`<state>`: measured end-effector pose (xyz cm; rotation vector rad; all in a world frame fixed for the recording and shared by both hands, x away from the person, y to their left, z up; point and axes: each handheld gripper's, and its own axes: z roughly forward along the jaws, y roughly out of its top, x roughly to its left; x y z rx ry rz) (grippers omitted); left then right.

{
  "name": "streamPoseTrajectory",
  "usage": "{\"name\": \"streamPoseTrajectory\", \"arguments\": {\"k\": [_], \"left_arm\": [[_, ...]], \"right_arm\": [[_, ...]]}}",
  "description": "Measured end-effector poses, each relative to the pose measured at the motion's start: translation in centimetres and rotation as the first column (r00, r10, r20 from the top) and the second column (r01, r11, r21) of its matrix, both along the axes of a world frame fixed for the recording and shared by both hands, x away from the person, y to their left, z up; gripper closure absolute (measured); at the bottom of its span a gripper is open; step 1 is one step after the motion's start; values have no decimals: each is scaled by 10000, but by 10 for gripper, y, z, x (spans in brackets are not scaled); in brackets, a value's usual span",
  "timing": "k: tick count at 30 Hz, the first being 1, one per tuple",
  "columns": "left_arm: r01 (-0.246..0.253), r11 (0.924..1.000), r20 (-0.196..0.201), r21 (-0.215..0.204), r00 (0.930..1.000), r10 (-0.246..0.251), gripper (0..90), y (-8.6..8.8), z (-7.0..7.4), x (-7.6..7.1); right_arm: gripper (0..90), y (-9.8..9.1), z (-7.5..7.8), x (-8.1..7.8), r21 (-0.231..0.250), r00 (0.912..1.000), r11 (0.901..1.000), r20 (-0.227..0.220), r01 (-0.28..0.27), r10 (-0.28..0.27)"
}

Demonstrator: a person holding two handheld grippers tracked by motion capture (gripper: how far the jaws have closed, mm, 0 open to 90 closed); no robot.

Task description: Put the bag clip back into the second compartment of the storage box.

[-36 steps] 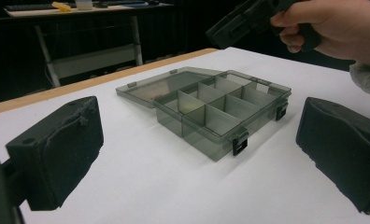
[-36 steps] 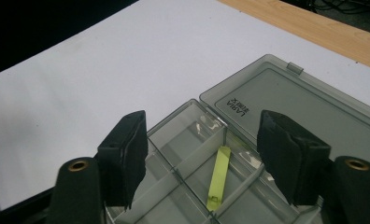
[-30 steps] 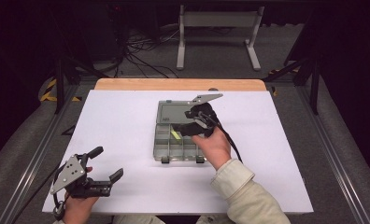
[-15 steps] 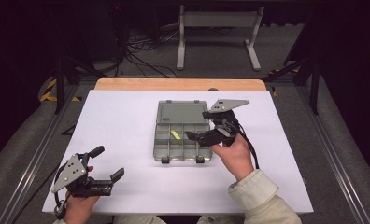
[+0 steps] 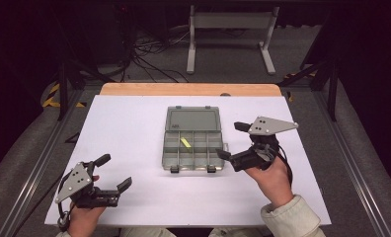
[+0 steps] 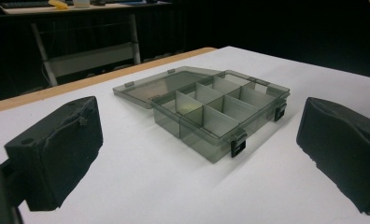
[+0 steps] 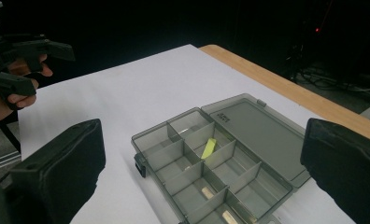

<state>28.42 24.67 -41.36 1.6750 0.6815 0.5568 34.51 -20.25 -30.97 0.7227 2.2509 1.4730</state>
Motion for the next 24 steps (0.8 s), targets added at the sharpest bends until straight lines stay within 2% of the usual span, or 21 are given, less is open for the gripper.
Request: {"name": "streamPoseTrajectory", "arguments": {"k": [5,10,12,17,20,24], "left_arm": [[-11,10000,-2,2,10000,11,9,0,0,0],[-2,10000,9,17,10000,2,9,1,0,0],[-23,10000,-1,-32,10000,23,9,1,0,0],[-10,9999,101,-105,9999,11,9,0,0,-1],[10,10000,89,-54,10000,-9,9,1,1,-1],[-7,9999,121,-109,9999,9,9,1,1,-2]], "right_arm": [[6,-12,-7,-11,179,9998,9998,180,13,-16],[6,-22,-14,-19,104,9990,9999,445,83,-88],[6,-27,-17,-22,265,9983,9996,580,38,-53],[6,-36,-27,-31,304,9916,9995,1291,-109,69],[6,-42,-33,-36,425,9889,9991,1486,12,-75],[6,-49,-41,-40,631,9890,9979,1461,143,-234]]}}
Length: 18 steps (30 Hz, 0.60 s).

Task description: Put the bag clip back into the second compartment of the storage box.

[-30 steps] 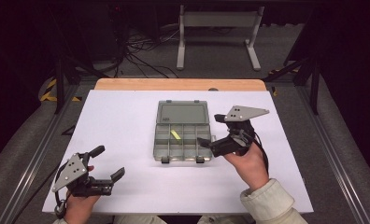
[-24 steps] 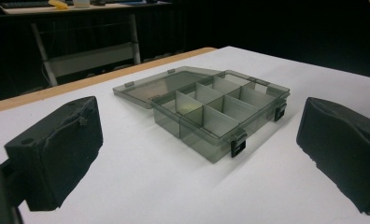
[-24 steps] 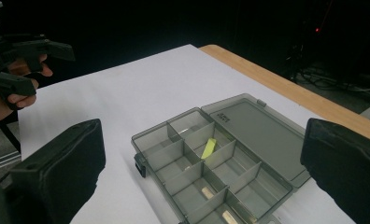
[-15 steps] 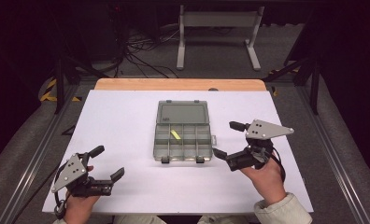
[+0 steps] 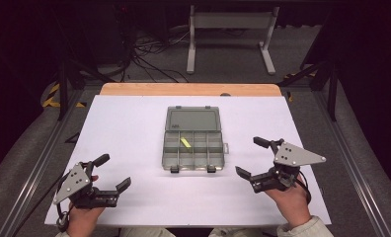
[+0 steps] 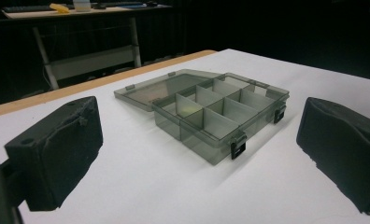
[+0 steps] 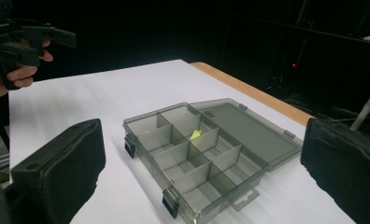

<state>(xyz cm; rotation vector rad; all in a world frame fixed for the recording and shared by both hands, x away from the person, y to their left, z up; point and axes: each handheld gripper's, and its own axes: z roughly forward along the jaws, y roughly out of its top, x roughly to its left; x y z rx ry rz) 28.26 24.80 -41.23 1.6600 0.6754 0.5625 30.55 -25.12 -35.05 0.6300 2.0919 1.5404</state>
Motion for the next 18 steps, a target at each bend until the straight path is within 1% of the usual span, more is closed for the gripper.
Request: {"name": "streamPoseTrajectory", "arguments": {"k": [5,7,9,10,13,14,16,18], "left_arm": [[43,10000,34,-7,10000,-43,10,1,0,0],[52,10000,33,-31,10000,-52,9,2,0,-1],[52,10000,23,-24,10000,-52,9,2,0,-1],[53,10000,19,-31,10000,-53,9,3,0,-1],[75,10000,25,-26,10000,-75,9,3,0,-1],[75,10000,25,-26,10000,-75,9,3,0,-1],[96,9999,26,-36,10000,-96,9,3,0,-1],[108,9999,32,-29,9999,-108,9,3,0,-2]], "right_arm": [[6,-13,-15,-4,255,9998,9995,-39,199,-199],[6,-17,-20,-5,276,9996,9993,-82,259,-257],[6,-19,-22,-5,264,9997,9993,-48,246,-245],[6,-21,-28,-7,219,9996,9994,-89,271,-269],[6,-24,-37,-10,257,9997,9994,-65,252,-250],[6,-24,-37,-10,257,9997,9994,-65,252,-250],[6,-27,-45,-14,263,9996,9993,-70,265,-264],[6,-28,-47,-14,302,9996,9992,-59,275,-273]]}}
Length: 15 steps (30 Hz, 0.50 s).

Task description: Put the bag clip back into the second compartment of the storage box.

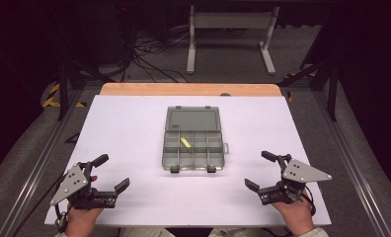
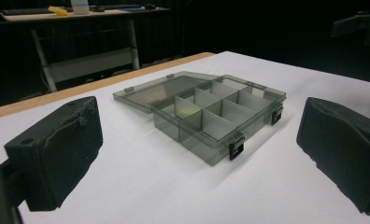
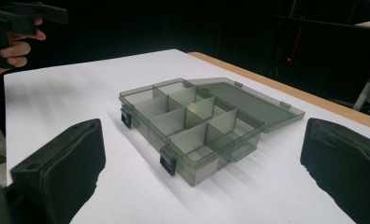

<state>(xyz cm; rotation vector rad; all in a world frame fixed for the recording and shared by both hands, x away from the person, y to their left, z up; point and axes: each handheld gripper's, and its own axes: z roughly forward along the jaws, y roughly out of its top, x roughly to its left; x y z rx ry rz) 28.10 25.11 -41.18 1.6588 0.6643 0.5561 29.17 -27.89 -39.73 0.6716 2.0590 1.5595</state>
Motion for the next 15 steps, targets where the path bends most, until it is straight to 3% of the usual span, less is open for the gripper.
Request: {"name": "streamPoseTrajectory", "arguments": {"k": [5,15], "left_arm": [[42,10000,62,3,10000,-42,9,1,0,0],[186,9998,132,-25,9997,-185,9,3,-3,1]], "right_arm": [[6,-5,-14,-1,-7,9997,9997,-20,254,-254],[6,-8,-36,4,-96,9969,9988,-630,476,-481]]}}
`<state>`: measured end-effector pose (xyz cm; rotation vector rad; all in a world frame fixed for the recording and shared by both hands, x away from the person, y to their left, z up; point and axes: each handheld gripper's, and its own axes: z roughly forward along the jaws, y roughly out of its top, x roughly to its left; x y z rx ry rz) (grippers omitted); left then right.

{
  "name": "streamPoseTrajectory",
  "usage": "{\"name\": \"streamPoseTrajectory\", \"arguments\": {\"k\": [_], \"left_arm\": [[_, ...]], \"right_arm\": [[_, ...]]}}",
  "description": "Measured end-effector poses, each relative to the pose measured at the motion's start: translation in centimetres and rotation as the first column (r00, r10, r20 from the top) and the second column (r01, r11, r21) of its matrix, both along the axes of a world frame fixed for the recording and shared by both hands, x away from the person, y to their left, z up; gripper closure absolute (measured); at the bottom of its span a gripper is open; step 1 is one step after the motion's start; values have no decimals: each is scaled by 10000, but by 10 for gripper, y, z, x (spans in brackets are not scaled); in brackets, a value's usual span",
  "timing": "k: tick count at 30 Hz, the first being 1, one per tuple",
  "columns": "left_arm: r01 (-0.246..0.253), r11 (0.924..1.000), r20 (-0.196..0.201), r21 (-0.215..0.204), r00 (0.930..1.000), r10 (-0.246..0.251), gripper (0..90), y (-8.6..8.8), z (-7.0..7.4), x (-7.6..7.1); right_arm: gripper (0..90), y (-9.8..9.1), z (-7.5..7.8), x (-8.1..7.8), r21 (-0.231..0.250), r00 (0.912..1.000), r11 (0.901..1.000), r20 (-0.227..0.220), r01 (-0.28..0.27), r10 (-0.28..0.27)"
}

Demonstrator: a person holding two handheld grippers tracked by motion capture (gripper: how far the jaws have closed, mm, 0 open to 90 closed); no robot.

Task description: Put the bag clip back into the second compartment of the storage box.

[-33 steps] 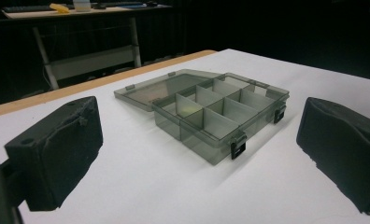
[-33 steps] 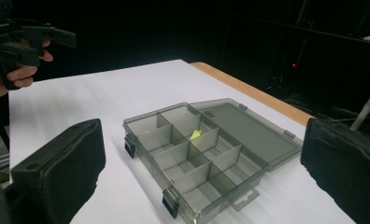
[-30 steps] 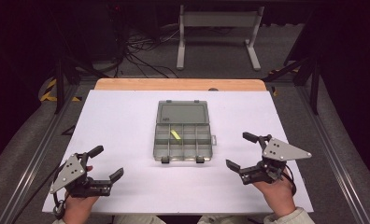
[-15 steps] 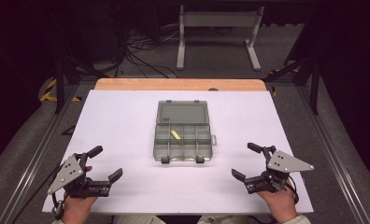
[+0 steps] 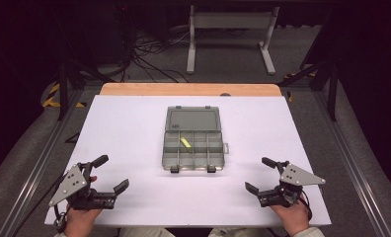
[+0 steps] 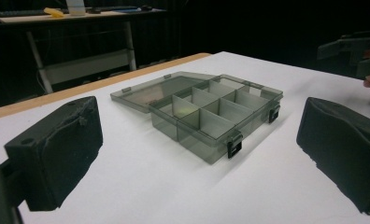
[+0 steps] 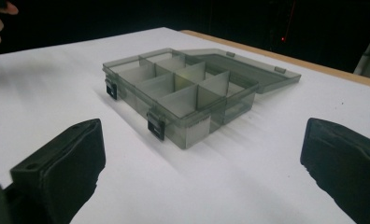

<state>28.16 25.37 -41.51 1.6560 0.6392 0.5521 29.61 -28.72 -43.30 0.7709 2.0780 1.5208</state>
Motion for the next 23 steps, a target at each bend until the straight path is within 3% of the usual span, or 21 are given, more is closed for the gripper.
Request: {"name": "streamPoseTrajectory", "arguments": {"k": [4,23], "left_arm": [[21,10000,33,-55,10000,-21,9,2,-3,2],[-10,9998,-192,-199,9998,6,9,5,-7,7]], "right_arm": [[6,0,-5,2,-71,9998,9999,-169,76,-77],[6,-1,-2,1,-205,9996,9994,92,282,-280]]}}
